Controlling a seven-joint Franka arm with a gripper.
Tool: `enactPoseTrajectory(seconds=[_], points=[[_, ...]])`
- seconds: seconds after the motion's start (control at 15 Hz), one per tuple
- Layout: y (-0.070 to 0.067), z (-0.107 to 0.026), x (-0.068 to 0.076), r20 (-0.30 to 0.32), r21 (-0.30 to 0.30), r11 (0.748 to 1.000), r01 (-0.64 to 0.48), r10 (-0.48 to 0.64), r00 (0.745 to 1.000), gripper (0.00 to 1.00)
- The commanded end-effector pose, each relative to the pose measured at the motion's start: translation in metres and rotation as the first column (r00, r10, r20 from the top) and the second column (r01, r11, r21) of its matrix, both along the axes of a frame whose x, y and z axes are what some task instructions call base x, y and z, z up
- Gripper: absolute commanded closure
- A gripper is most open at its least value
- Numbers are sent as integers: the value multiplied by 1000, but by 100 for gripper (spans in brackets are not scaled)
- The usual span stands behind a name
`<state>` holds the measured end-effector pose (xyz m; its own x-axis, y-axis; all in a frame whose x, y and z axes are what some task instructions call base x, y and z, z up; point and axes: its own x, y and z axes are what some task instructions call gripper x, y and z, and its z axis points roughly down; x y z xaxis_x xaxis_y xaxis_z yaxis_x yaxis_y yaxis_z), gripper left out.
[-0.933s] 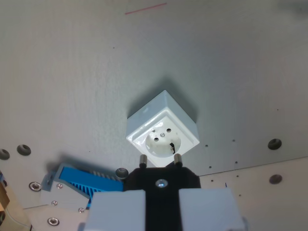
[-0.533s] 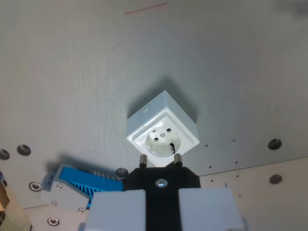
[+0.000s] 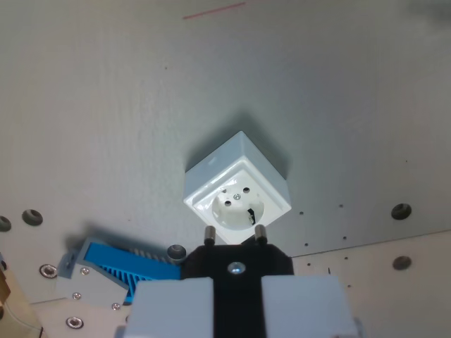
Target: Move above the white socket
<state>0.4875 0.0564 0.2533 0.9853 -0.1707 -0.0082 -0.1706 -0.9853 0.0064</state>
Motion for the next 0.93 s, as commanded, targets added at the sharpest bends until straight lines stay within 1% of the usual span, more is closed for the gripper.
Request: enactPoseTrajectory(seconds=[0.07, 0.53, 0.93], points=[[0, -5, -4, 22, 2, 998, -66, 66, 998, 100], [0, -18, -11, 59, 1, 988, -152, 152, 987, 100], [1, -36, -21, 73, -10, 968, -249, 249, 966, 100]])
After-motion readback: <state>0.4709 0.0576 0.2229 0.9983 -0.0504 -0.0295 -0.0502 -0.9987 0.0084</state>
